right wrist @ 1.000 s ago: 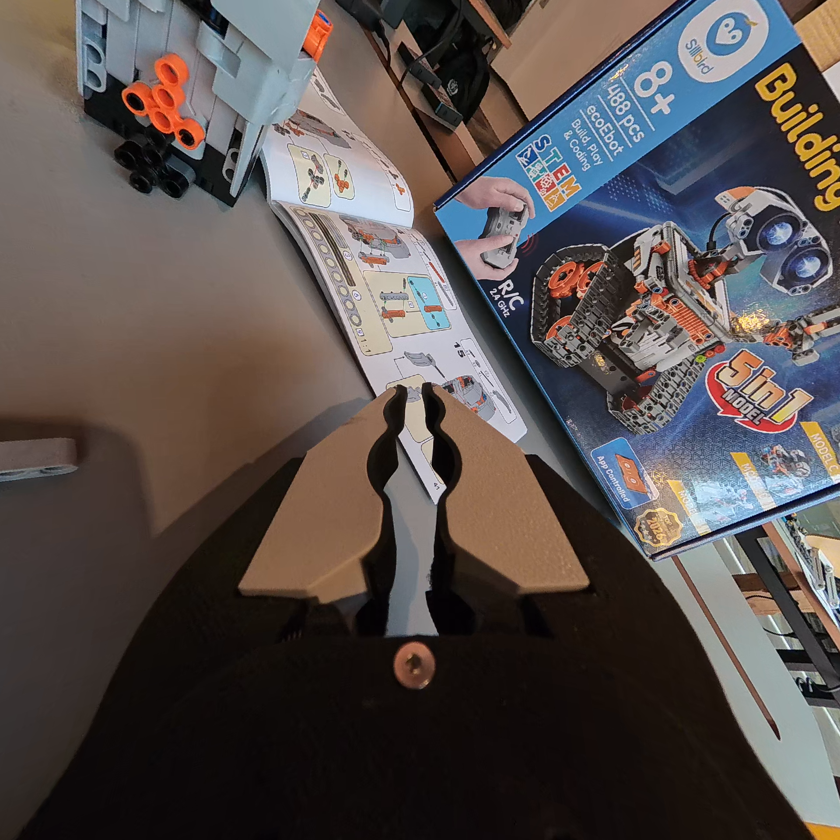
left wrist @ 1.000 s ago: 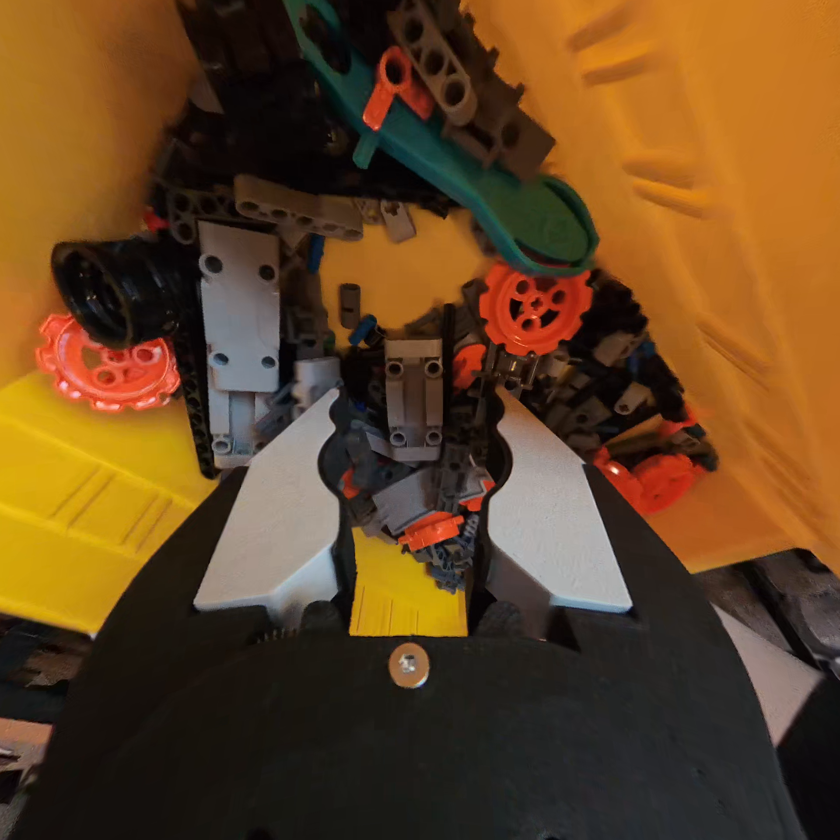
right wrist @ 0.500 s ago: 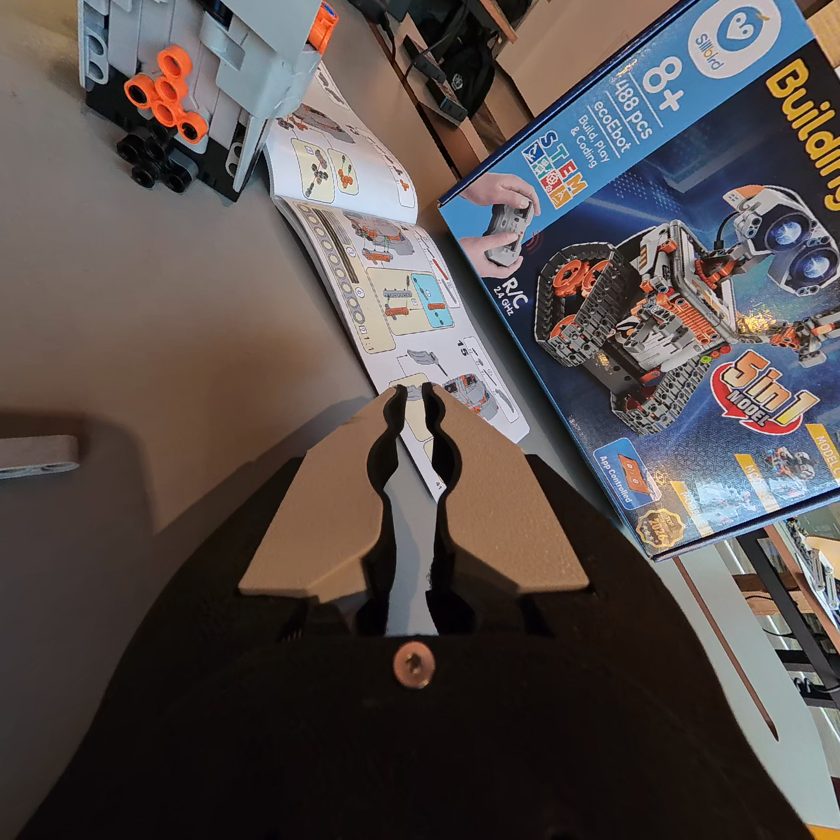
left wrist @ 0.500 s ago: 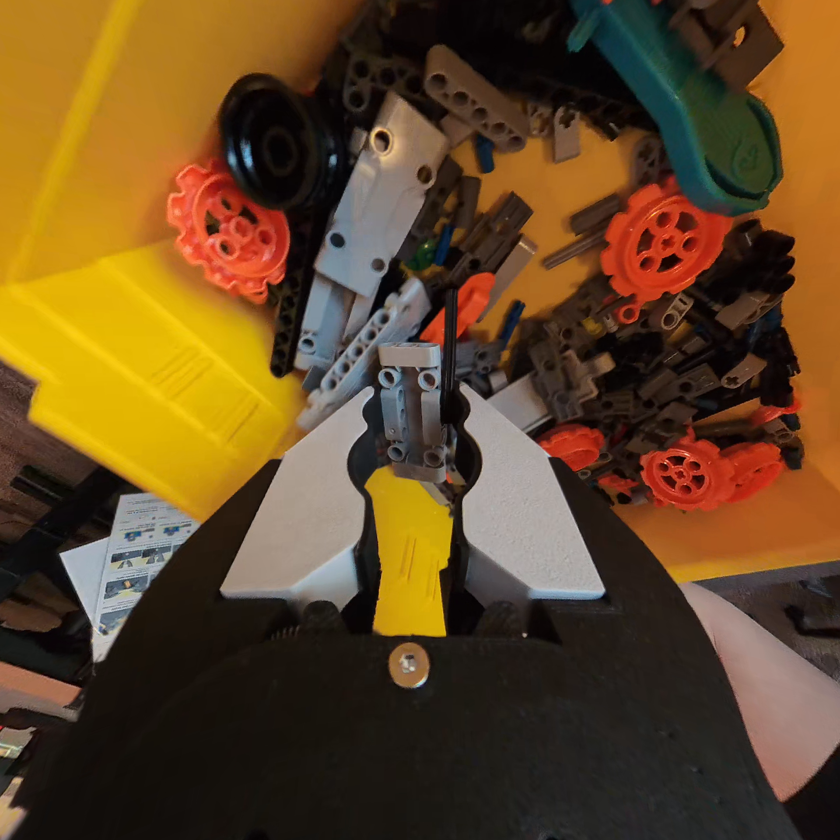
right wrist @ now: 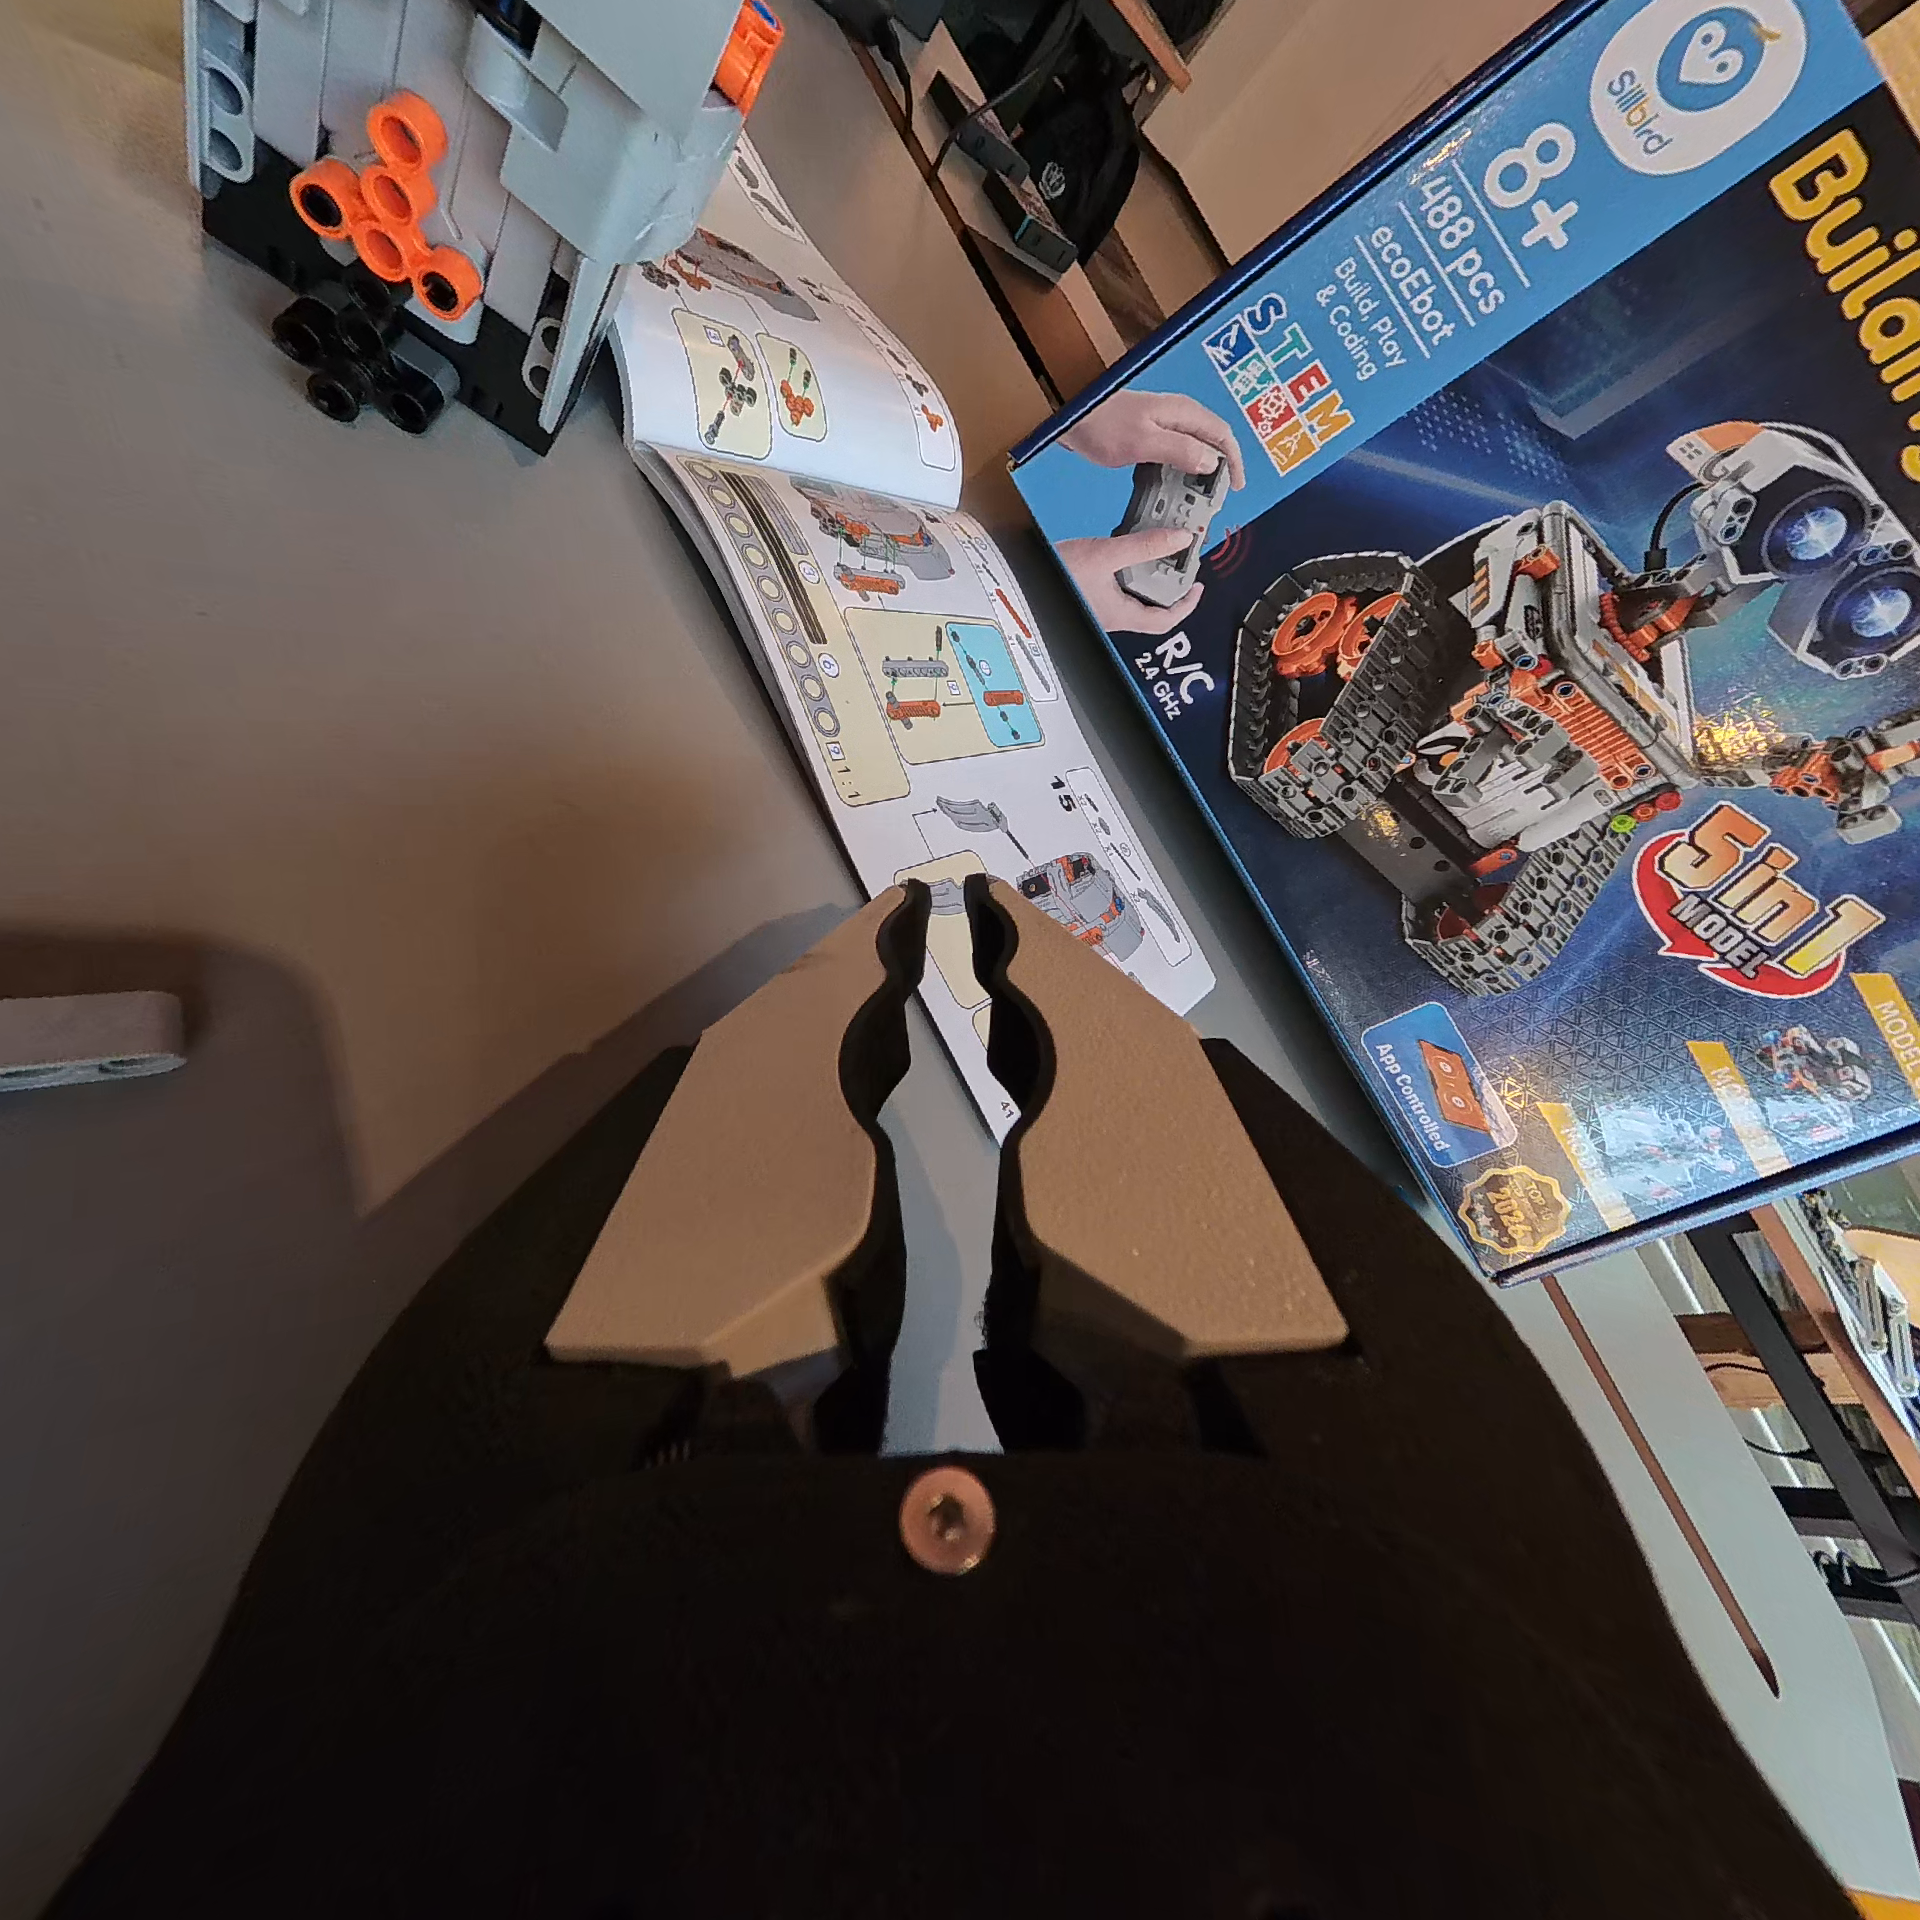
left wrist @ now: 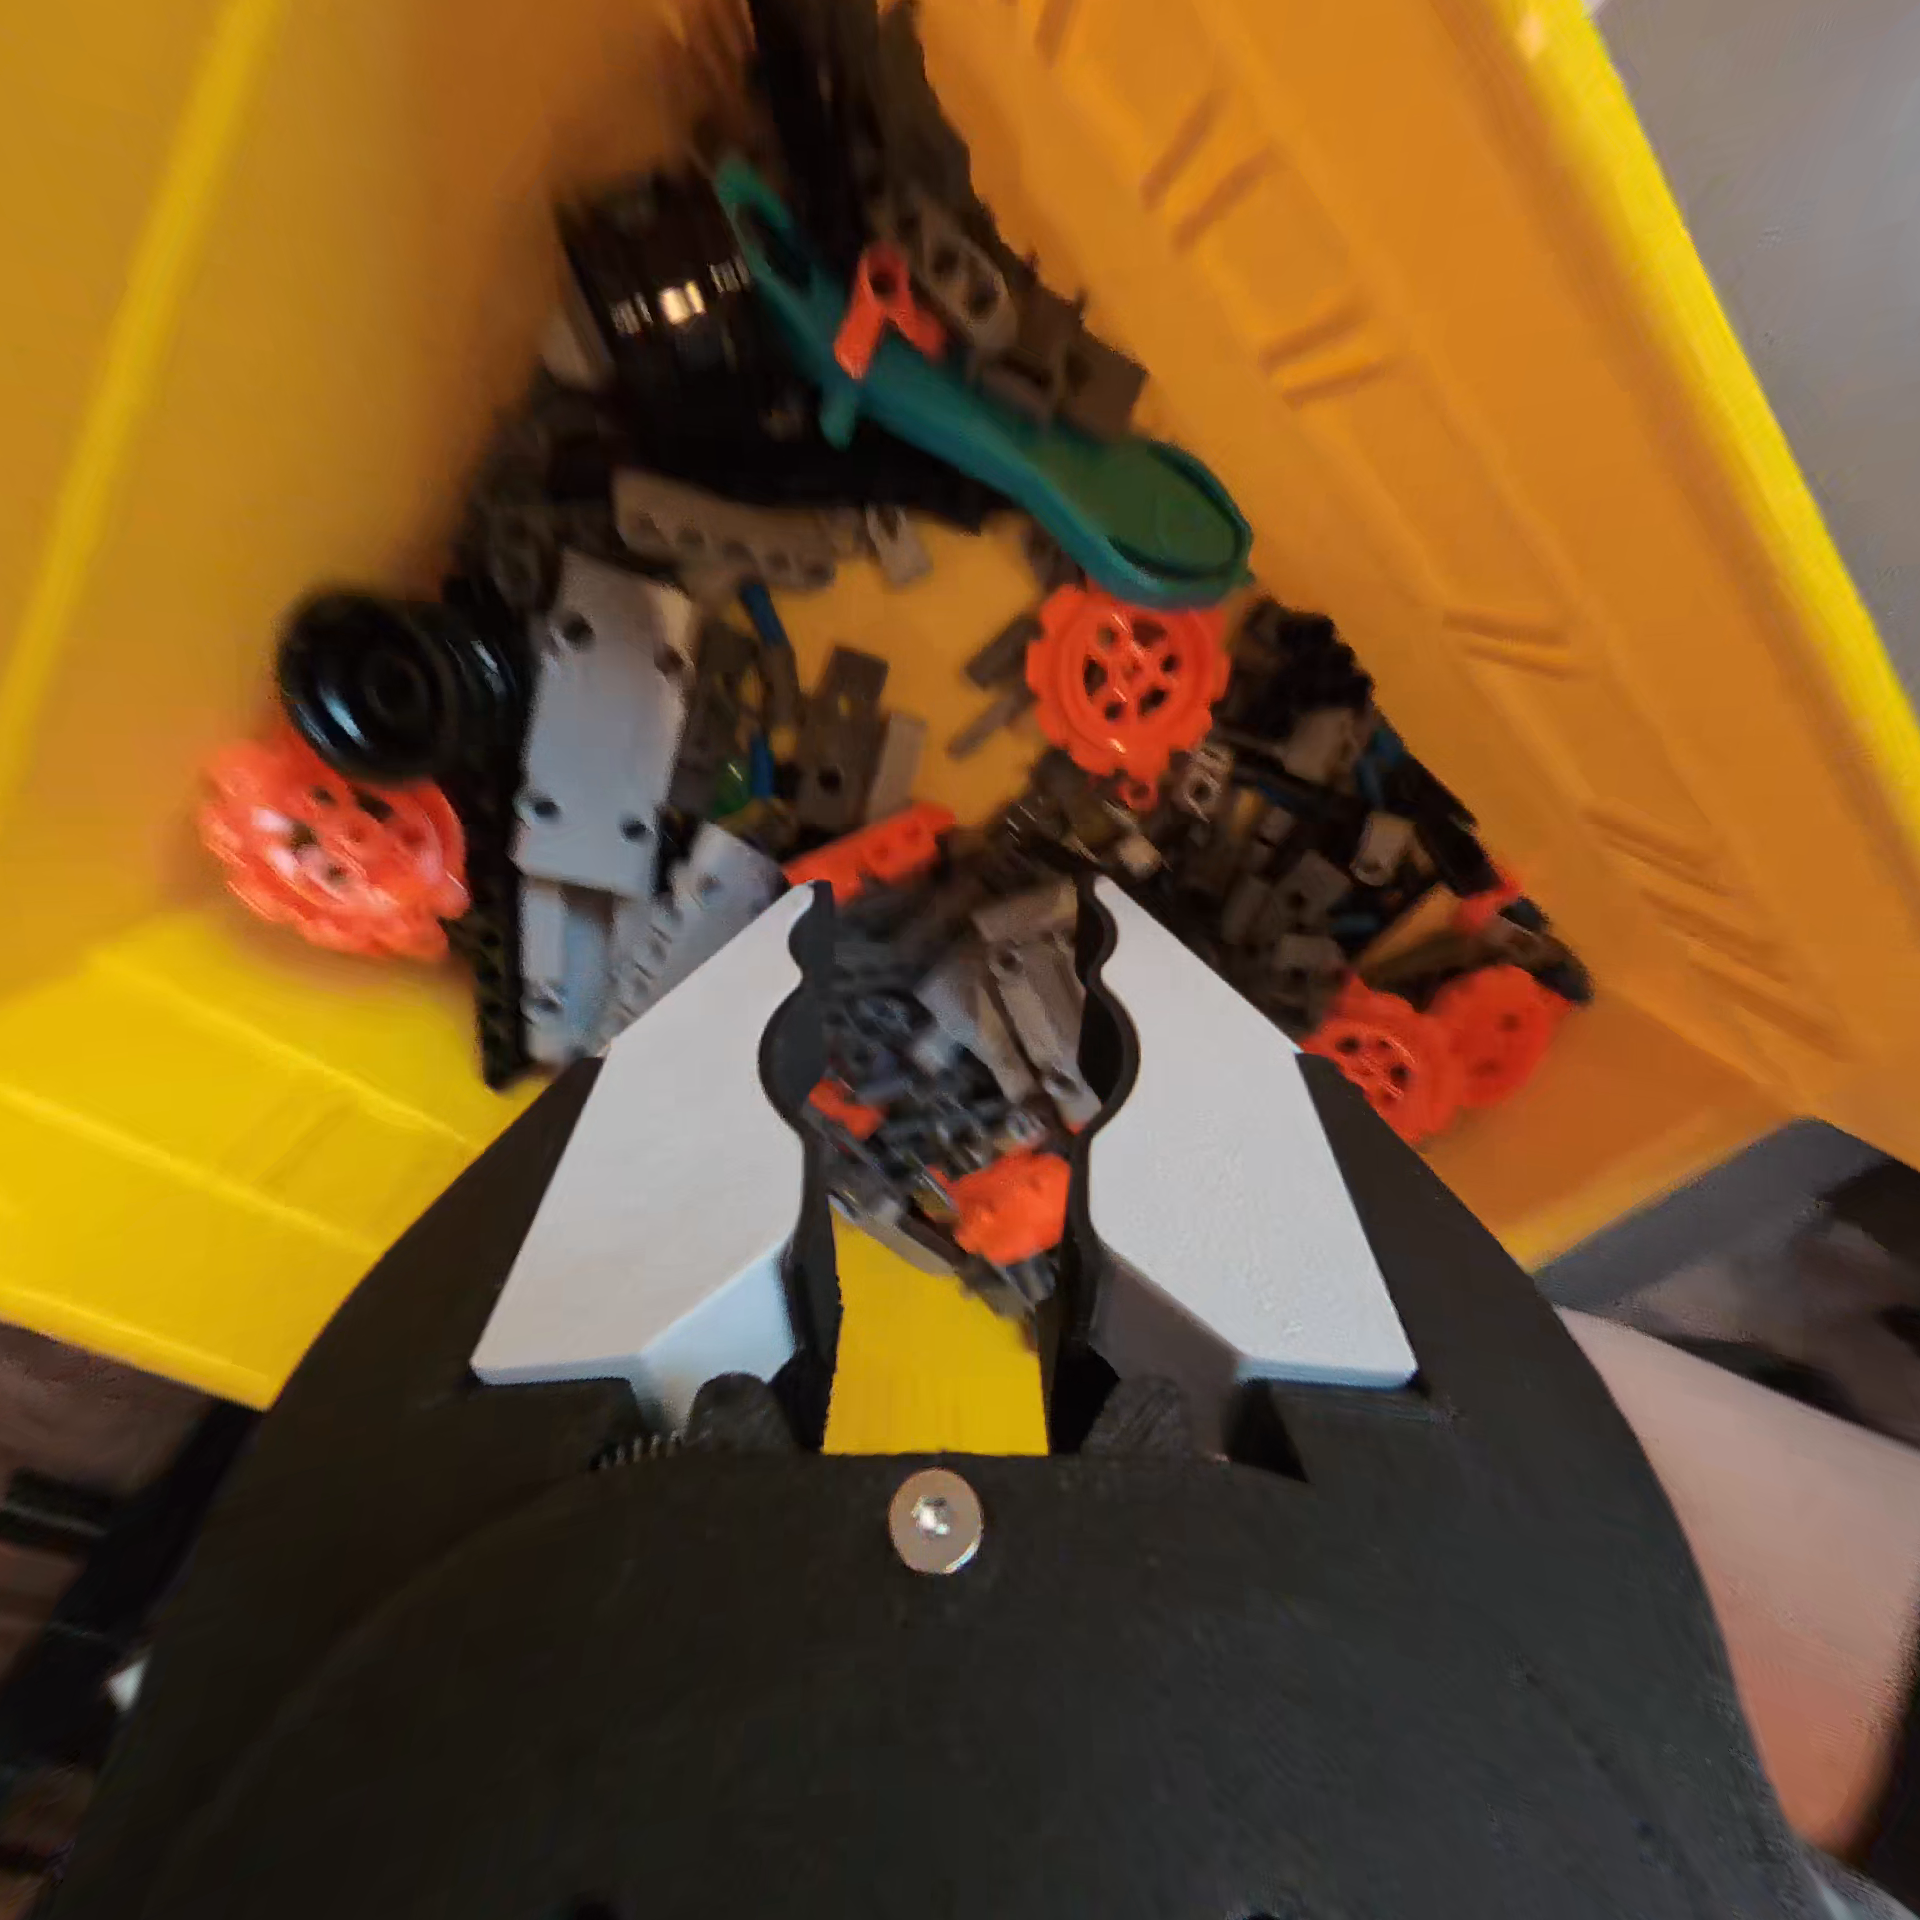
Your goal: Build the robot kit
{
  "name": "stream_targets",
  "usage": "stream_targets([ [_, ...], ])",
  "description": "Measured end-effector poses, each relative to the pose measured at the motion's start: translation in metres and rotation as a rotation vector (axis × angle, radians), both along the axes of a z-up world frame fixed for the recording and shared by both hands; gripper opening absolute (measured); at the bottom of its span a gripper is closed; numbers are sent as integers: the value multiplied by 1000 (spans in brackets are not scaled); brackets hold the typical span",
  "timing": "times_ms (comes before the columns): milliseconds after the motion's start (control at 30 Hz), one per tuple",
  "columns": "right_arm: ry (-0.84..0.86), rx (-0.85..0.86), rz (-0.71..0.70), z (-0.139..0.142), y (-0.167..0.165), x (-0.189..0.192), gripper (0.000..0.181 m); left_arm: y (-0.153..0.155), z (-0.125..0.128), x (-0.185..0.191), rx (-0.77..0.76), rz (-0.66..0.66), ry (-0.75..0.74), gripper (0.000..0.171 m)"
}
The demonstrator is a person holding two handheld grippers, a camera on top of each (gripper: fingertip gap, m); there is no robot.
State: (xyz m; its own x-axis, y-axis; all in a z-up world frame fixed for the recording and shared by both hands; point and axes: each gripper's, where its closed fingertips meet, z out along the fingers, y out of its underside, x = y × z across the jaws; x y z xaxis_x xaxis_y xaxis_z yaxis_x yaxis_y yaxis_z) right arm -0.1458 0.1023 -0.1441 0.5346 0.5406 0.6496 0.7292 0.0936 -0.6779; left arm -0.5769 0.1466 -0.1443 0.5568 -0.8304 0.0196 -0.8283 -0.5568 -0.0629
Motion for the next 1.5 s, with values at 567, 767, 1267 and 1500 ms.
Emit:
stream_targets([
  [567,8,-6,5,1,-1,0,7,-41,-19,-39,-300,153,4,28],
  [767,5,-8,3,0,0,0,7,10,-8,-27,-24,74,-32,28],
  [1267,-11,-8,2,-2,0,0,7,47,-19,5,115,20,-10,15],
  [1500,-14,-10,1,-2,0,0,7,72,9,-8,303,79,-29,31],
])
